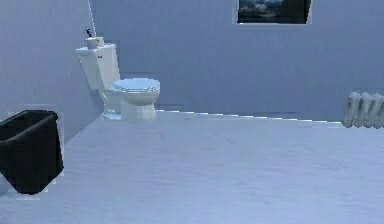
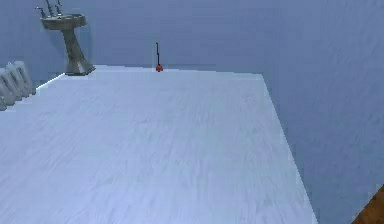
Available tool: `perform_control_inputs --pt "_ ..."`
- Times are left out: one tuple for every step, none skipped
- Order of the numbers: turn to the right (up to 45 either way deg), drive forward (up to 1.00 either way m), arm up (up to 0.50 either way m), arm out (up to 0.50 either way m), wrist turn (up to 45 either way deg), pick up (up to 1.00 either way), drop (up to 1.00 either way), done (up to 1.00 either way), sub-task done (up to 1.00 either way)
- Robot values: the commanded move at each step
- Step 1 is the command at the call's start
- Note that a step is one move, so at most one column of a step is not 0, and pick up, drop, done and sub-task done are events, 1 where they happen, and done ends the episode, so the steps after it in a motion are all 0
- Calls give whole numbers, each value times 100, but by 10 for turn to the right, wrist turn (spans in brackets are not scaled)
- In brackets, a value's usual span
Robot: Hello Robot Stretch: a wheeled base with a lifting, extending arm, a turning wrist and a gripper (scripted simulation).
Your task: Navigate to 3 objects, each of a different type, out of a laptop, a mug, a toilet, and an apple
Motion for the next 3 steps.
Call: perform_control_inputs --pt "-30 0 0 0 0 0 0 0 0" --pt "0 100 0 0 0 0 0 0 0" --pt "0 100 0 0 0 0 0 0 0"
